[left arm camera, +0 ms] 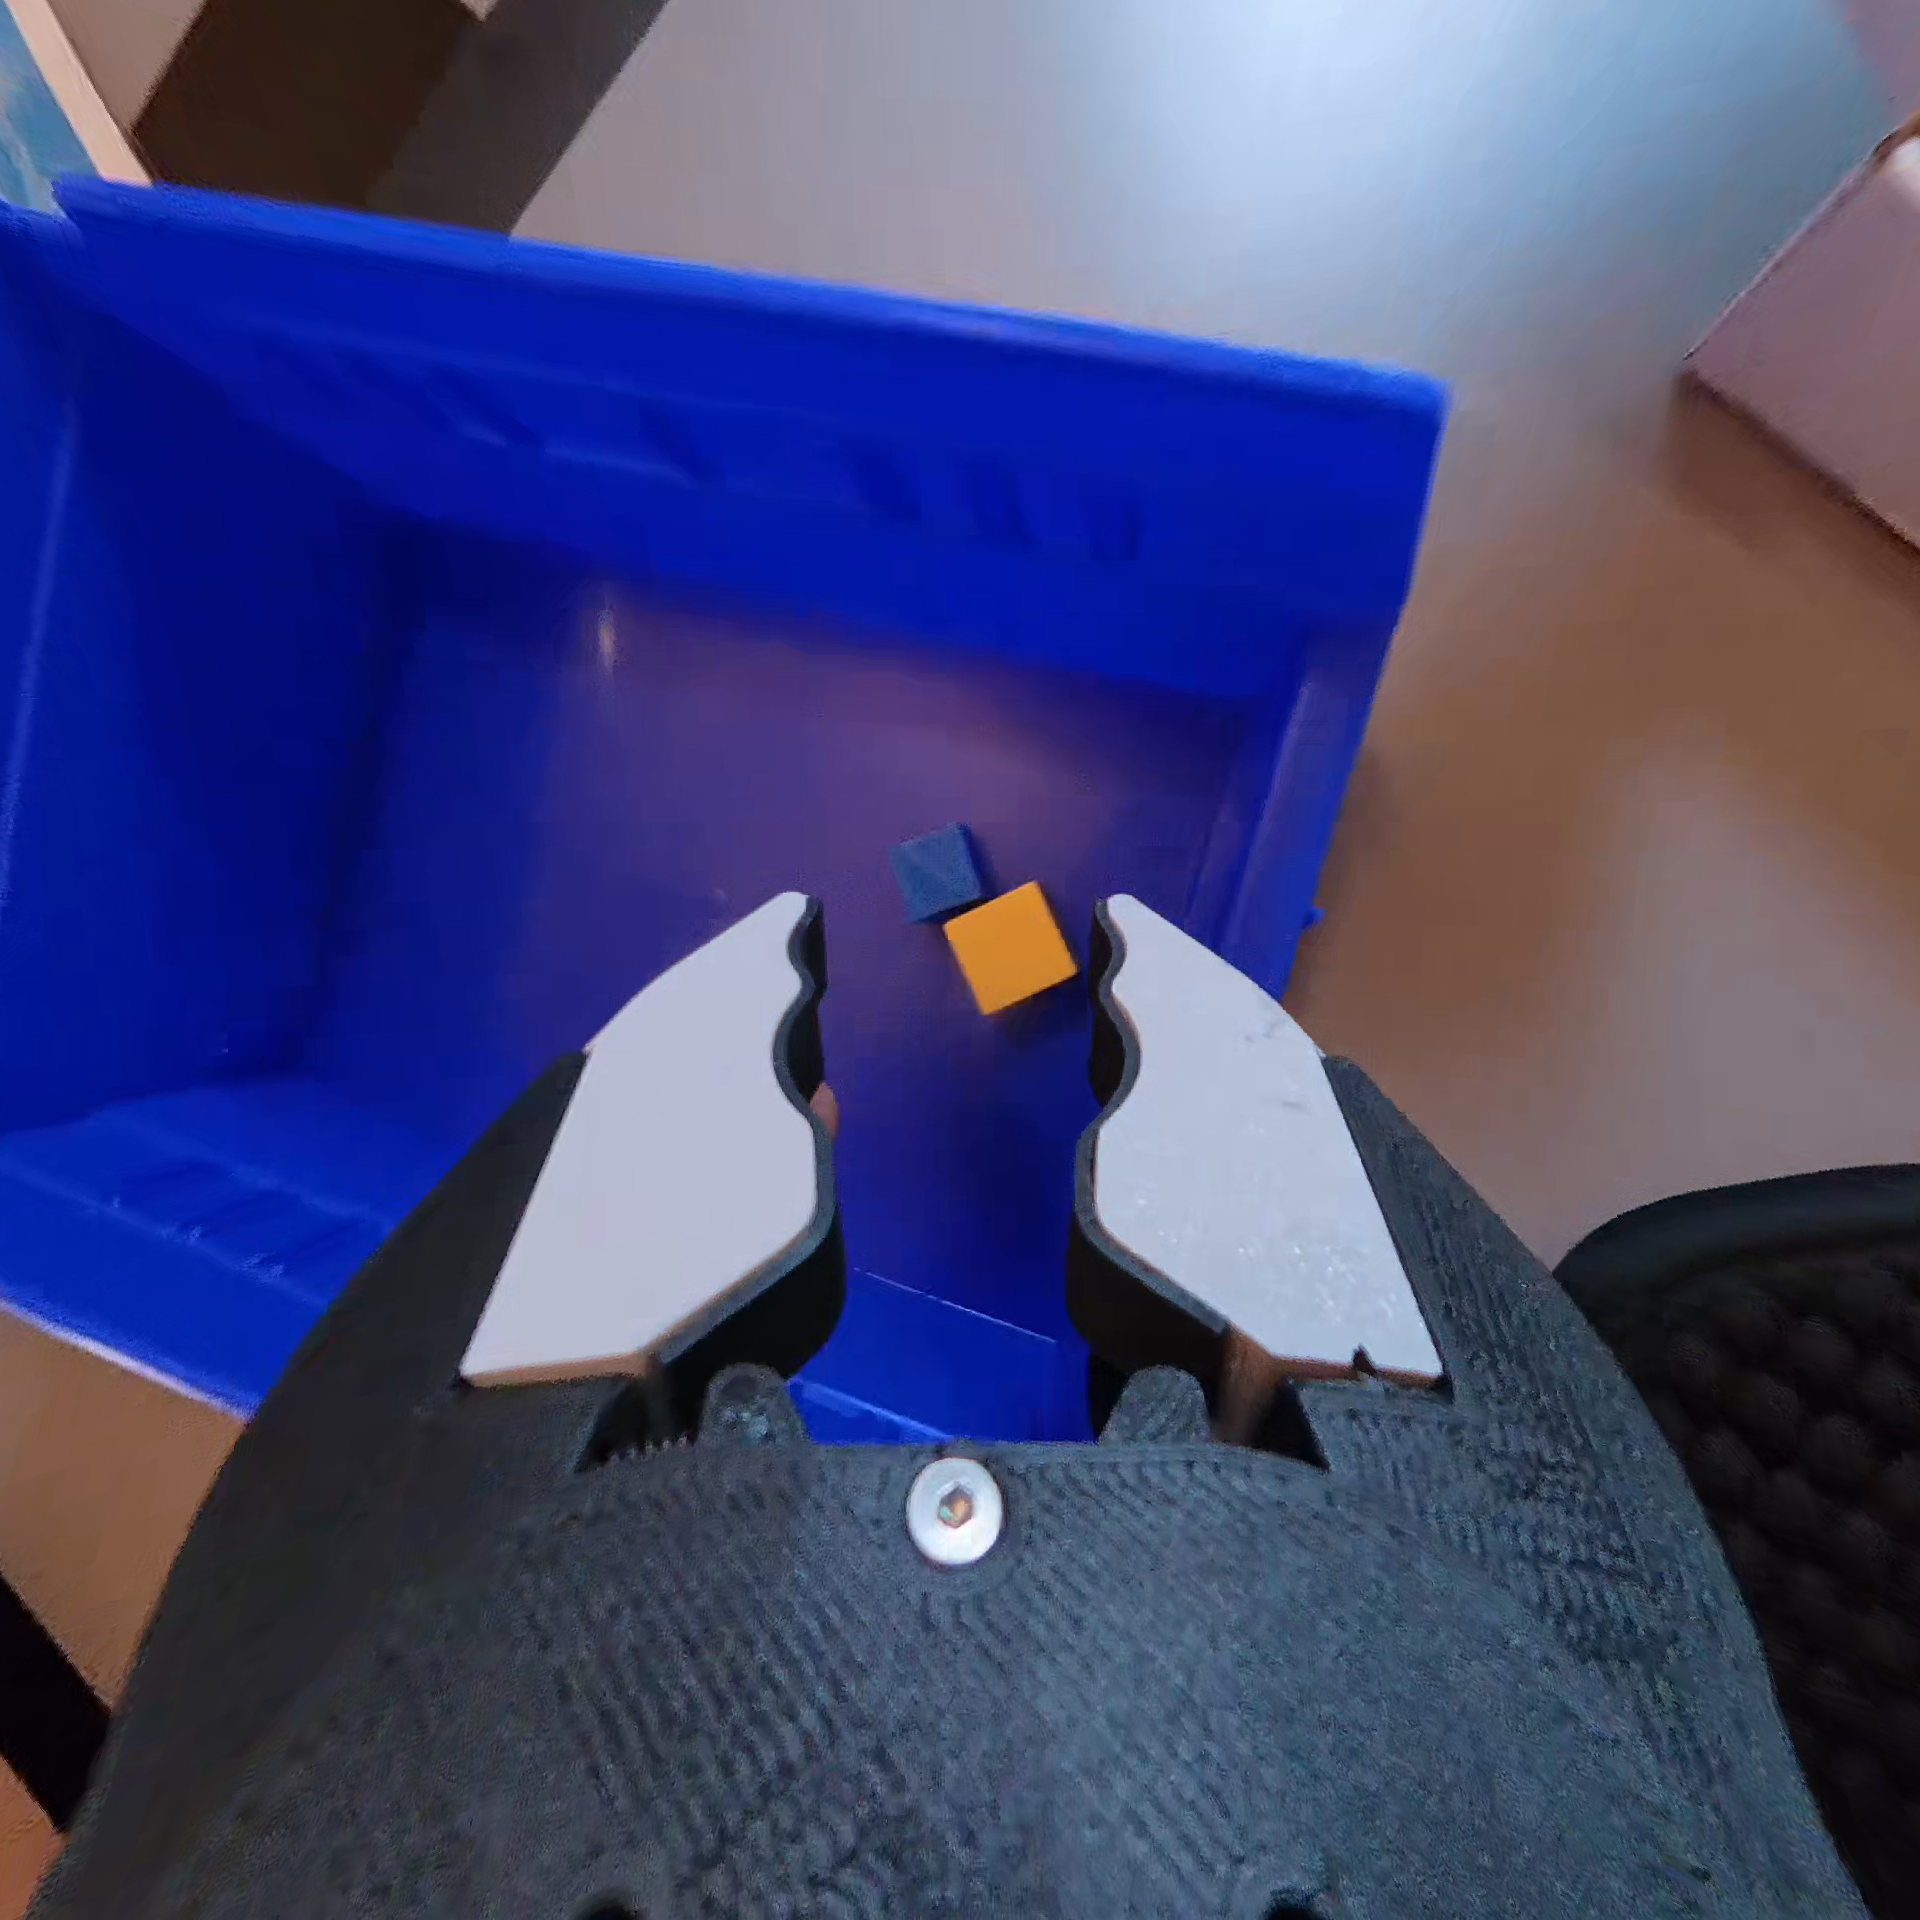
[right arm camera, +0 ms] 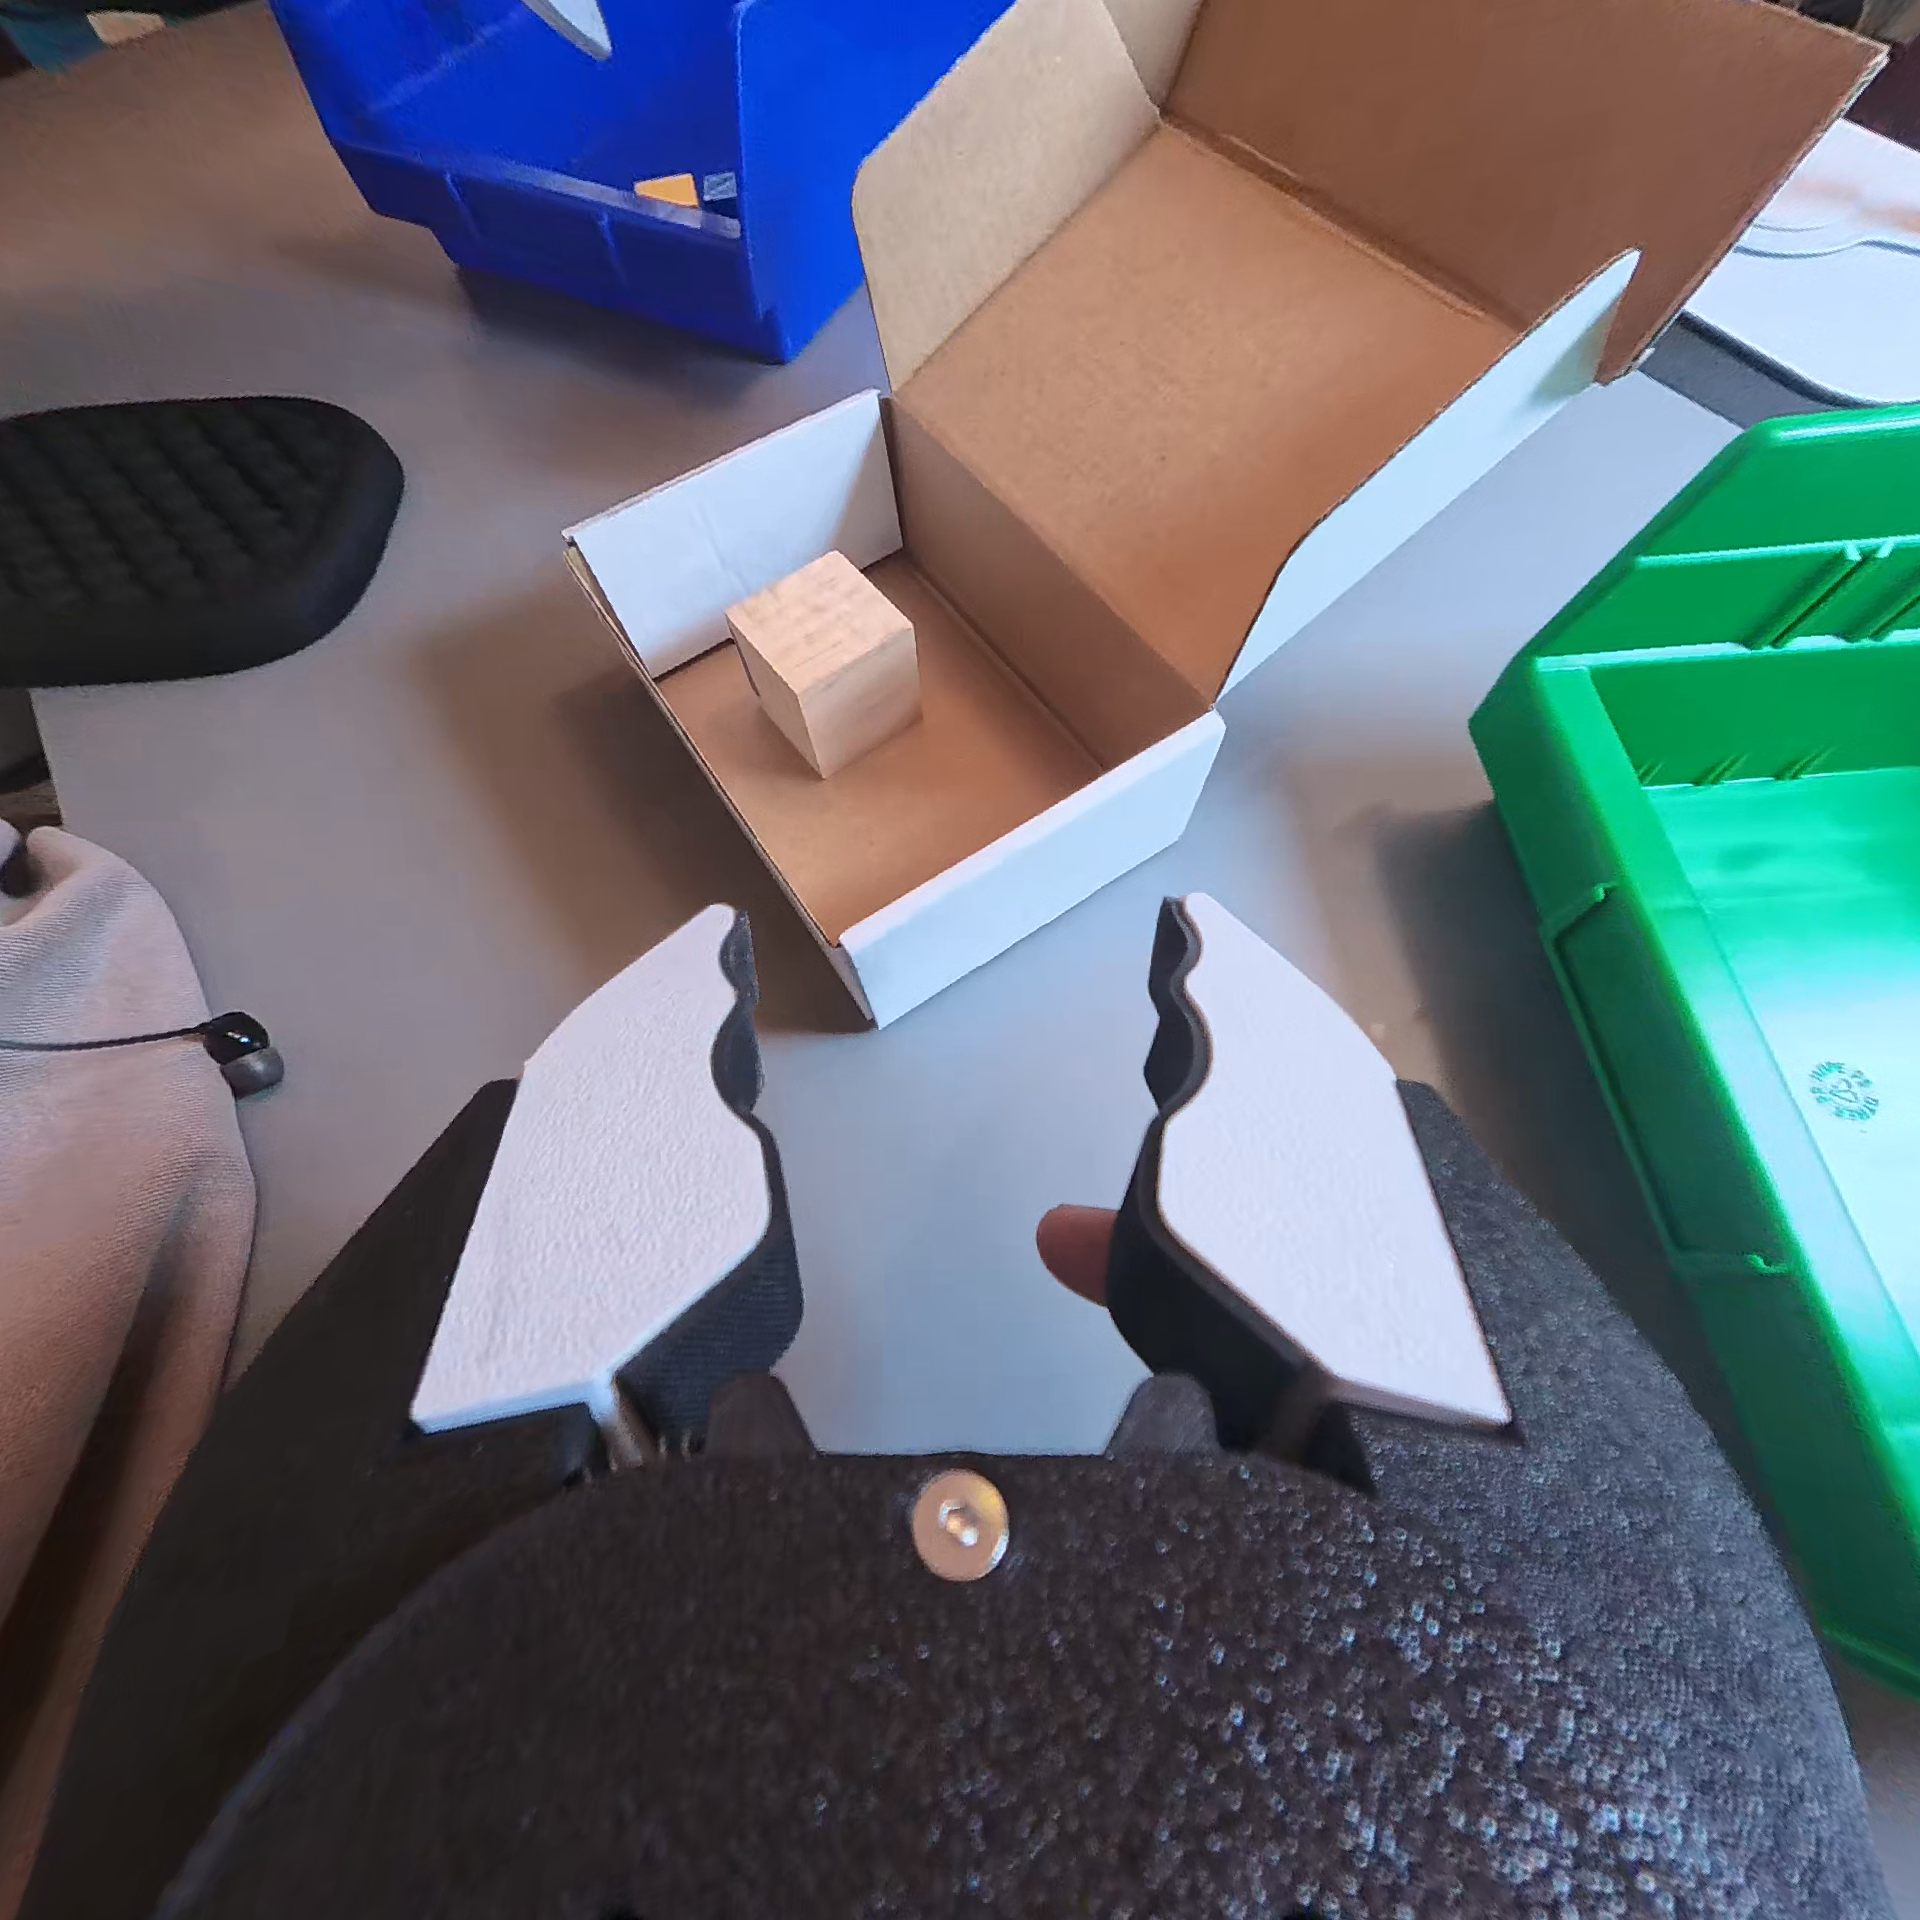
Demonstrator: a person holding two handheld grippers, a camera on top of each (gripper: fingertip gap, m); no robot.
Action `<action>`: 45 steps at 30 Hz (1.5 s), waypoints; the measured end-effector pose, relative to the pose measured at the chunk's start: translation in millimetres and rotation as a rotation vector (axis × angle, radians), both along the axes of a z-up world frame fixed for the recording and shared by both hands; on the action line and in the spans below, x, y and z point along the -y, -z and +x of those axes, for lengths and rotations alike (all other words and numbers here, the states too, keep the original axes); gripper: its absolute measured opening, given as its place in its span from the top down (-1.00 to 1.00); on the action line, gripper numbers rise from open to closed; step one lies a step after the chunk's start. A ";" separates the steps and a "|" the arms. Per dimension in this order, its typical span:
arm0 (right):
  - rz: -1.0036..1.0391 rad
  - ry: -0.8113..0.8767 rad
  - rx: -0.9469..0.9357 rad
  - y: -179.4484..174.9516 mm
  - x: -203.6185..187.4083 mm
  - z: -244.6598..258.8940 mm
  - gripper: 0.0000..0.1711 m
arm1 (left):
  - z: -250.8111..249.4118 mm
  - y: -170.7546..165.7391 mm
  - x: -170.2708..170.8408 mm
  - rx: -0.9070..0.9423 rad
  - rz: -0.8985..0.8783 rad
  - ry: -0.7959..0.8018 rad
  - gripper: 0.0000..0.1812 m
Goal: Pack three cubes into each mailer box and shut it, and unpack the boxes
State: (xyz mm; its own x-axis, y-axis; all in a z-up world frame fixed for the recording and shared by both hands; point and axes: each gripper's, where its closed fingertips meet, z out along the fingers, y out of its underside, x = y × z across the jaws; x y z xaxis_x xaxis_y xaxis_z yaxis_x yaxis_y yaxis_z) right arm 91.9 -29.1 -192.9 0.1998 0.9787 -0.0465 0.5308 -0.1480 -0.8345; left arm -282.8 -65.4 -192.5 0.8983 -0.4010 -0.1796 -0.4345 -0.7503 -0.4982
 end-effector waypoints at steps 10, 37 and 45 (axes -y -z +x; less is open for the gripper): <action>0.018 0.025 0.026 8.3 -6.9 3.2 0.18 | -12.4 52.0 4.0 0.128 -0.324 -0.188 0.44; 0.055 0.025 -0.013 -2.7 -4.6 6.4 0.21 | 272.7 -16.0 -24.9 -0.082 -0.183 0.727 0.70; 0.053 0.023 -0.009 0.6 -5.8 9.4 0.22 | 309.6 42.0 -34.7 -0.144 -0.319 0.808 0.69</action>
